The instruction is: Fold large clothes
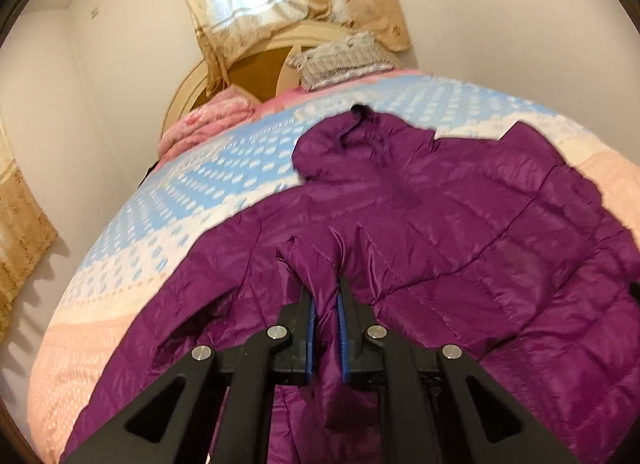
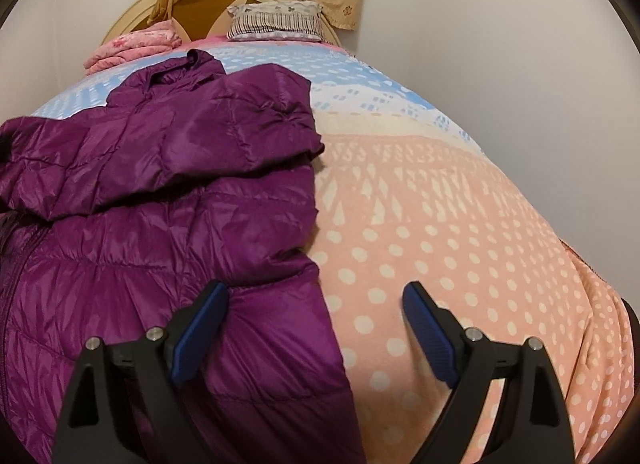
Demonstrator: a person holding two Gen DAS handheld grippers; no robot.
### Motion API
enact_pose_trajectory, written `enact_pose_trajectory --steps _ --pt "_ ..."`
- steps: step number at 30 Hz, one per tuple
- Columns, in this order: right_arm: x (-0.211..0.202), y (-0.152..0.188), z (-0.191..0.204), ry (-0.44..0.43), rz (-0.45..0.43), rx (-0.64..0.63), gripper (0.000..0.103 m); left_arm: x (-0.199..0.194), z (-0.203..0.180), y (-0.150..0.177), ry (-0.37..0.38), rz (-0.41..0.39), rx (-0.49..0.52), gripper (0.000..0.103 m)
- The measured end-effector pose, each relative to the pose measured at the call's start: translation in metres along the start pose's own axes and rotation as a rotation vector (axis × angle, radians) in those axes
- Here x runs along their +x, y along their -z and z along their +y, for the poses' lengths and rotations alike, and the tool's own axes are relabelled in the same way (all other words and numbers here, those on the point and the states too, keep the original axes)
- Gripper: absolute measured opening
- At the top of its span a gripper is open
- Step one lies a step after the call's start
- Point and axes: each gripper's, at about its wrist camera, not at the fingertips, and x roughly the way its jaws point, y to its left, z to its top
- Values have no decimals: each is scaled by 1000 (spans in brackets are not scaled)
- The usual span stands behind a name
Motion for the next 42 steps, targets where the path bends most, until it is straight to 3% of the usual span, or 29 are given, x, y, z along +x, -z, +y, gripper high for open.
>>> enact_pose_trajectory --steps 4,5,6,8,12,14,18,20,23,26,32,39,42 --pt "-4 -1 -5 -76 24 9 90 13 1 9 -59 61 5 22" --pt "-6 -2 -7 -101 37 10 84 12 7 11 -73 57 -14 36" --pt "-10 -3 -9 -124 41 14 75 10 12 12 -92 51 -26 58" --pt "-20 -11 -17 -166 39 31 70 3 22 13 -134 16 -41 83" --pt "-26 -49 -25 -227 13 63 51 -13 35 2 -168 -62 -98 84" --pt "-17 -78 -23 -241 0 72 49 -16 37 -9 -145 -76 -140 85" --pt "26 -130 -10 -255 -1 101 46 9 22 -26 -156 -21 -150 86" --pt "42 -139 4 -256 -6 78 46 27 9 -25 -214 3 -111 86" --pt "72 -136 34 -273 37 37 46 61 2 -12 -256 78 -77 86" --pt "91 -126 48 -270 68 5 46 76 11 -2 -237 134 -117 86" --pt "100 -111 54 -264 71 -15 47 82 22 10 -179 162 -165 87" --pt "101 -110 52 -262 65 -4 47 87 16 9 -208 182 -126 91" --pt "99 -107 50 -255 63 15 47 88 22 10 -183 187 -141 92"
